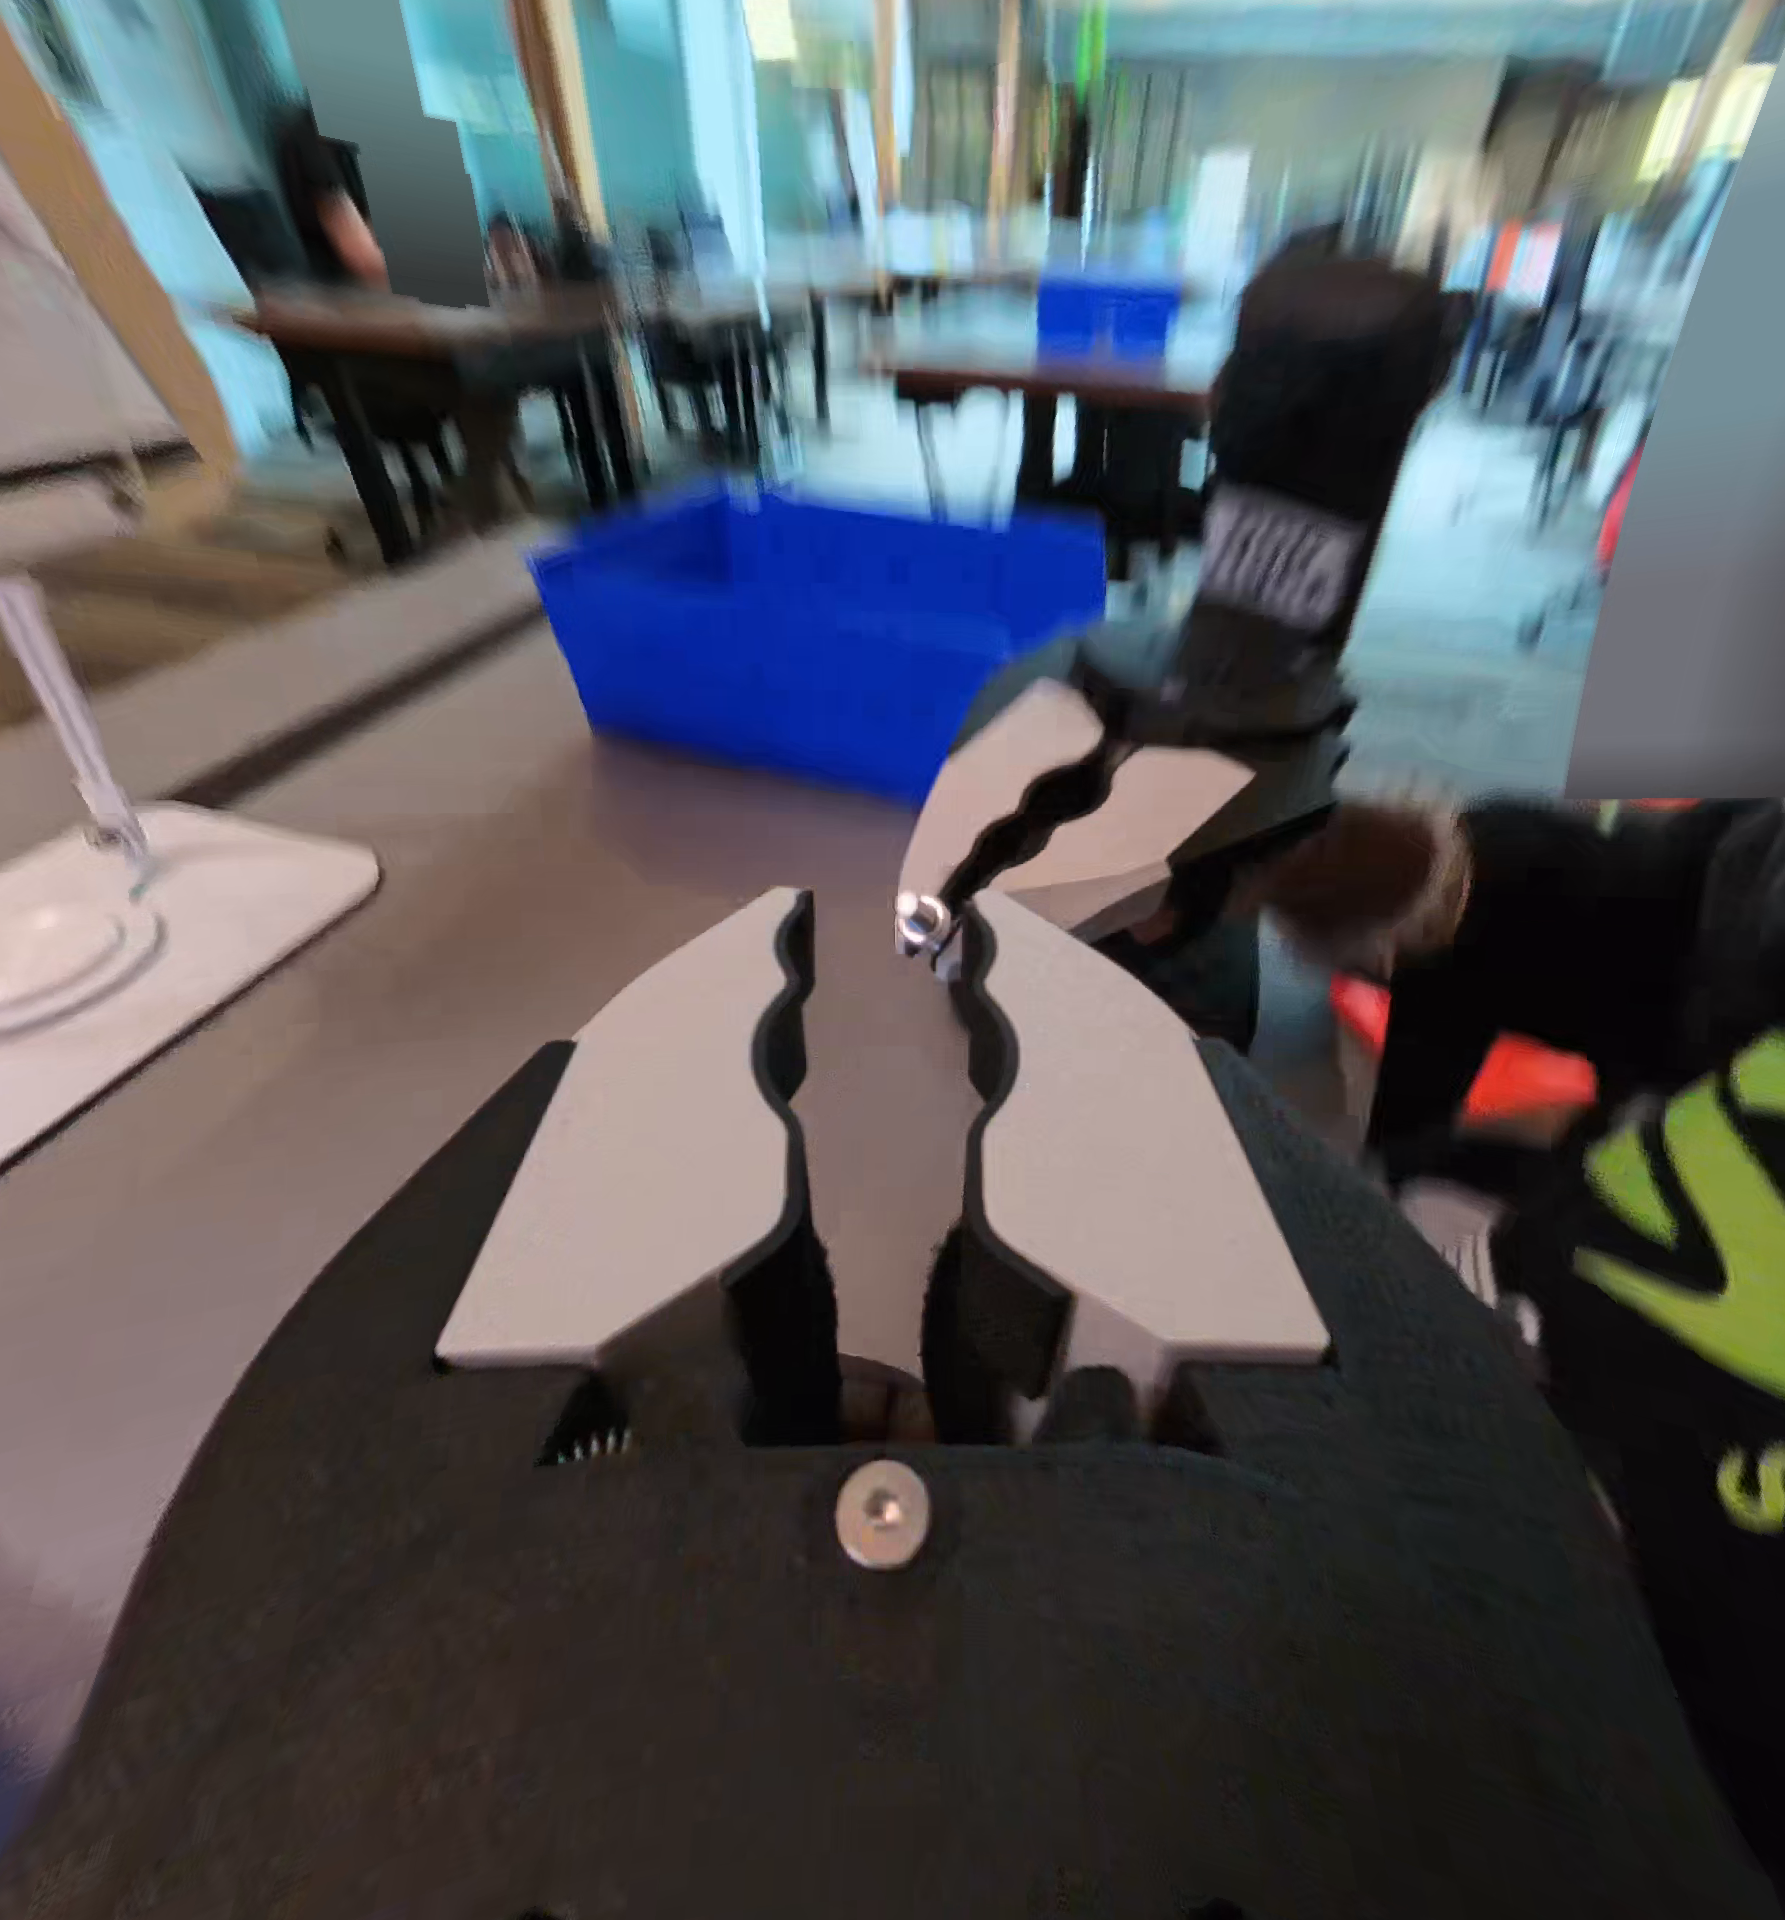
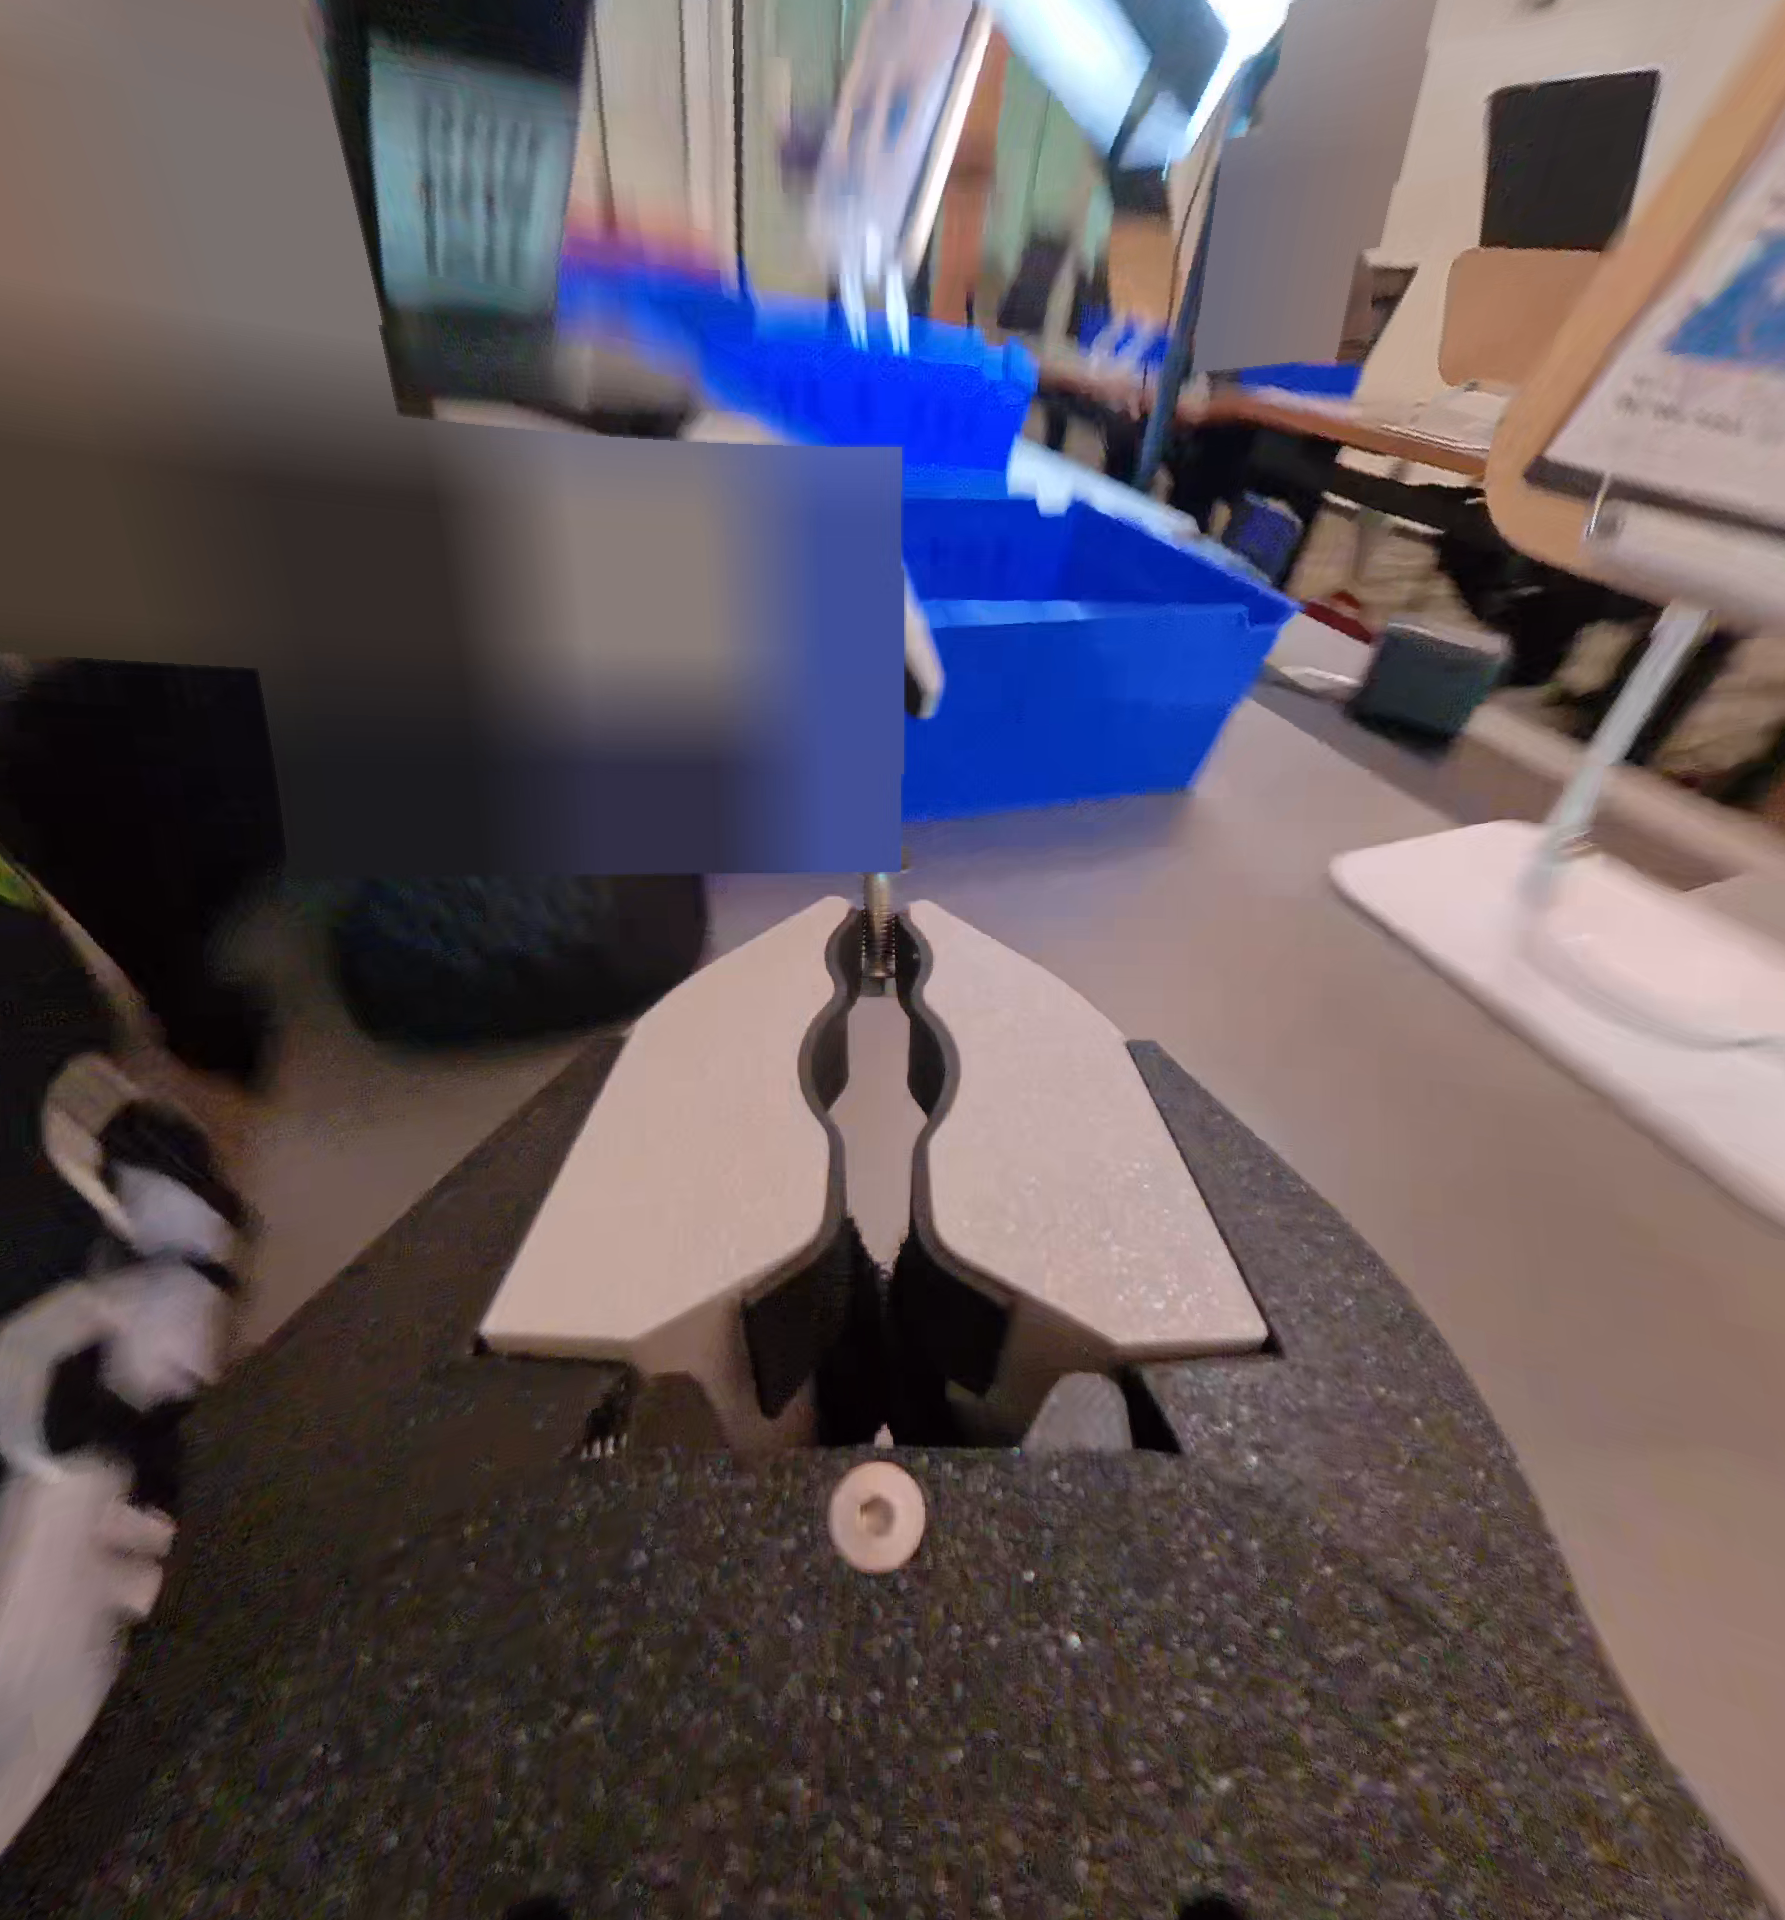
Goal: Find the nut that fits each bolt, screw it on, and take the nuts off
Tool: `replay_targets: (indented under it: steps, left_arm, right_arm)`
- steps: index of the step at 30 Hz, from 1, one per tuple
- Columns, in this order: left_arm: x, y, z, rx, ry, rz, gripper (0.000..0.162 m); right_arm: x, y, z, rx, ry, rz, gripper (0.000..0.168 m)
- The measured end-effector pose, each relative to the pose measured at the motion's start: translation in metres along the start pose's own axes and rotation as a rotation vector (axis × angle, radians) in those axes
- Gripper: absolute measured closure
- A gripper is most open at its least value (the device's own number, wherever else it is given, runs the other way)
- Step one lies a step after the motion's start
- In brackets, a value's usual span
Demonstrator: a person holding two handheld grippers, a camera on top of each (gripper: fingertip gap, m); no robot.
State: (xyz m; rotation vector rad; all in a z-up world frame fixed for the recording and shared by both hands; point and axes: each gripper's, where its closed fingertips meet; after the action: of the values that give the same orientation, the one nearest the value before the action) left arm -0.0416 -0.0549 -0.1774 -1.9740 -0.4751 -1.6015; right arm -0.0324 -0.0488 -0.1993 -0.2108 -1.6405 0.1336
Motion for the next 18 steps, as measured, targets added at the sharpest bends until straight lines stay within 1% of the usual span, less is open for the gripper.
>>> replay_targets:
  steps: [1, 2, 3, 5, 9, 12, 14, 16, 18]
  left_arm:
    - [0.009, -0.003, -0.001, 0.04, 0.098, -0.035, 0.132]
    - [0.012, -0.004, -0.002, 0.078, 0.151, -0.053, 0.13]
    - [0.009, -0.006, 0.0, 0.129, 0.167, -0.06, 0.127]
    - [0.004, -0.007, 0.006, 0.22, 0.185, -0.06, 0.125]
    - [0.0, 0.007, 0.025, 0.295, 0.194, -0.028, 0.126]
    - [0.006, 0.008, 0.031, 0.281, 0.246, -0.114, 0.13]
    - [0.009, 0.009, 0.033, 0.252, 0.282, -0.184, 0.131]
    - [0.008, 0.011, 0.034, 0.23, 0.286, -0.214, 0.132]
    - [0.008, 0.01, 0.035, 0.213, 0.299, -0.257, 0.135]
  right_arm:
    - [0.013, 0.0, -0.005, 0.063, 0.097, 0.172, 0.163]
    - [0.024, 0.002, -0.01, 0.118, 0.179, 0.31, 0.163]
    - [0.031, 0.004, -0.013, 0.152, 0.24, 0.412, 0.163]
    - [0.039, 0.007, -0.016, 0.191, 0.326, 0.544, 0.162]
    - [0.048, 0.002, -0.017, 0.321, 0.441, 0.765, 0.163]
    - [0.048, 0.001, -0.015, 0.35, 0.474, 0.8, 0.163]
    - [0.047, 0.001, -0.014, 0.341, 0.479, 0.791, 0.163]
    - [0.047, 0.001, -0.014, 0.321, 0.485, 0.766, 0.163]
    - [0.046, 0.0, -0.013, 0.31, 0.482, 0.738, 0.163]
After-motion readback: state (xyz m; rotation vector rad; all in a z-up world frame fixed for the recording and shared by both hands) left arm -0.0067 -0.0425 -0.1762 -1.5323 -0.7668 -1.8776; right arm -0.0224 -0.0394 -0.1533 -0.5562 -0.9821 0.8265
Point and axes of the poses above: each gripper's, where its closed fingertips meet, z out along the fingers, x out of its top, y = z × x across the jaws, and after that the axes turned 13 degrees about z, right-handed
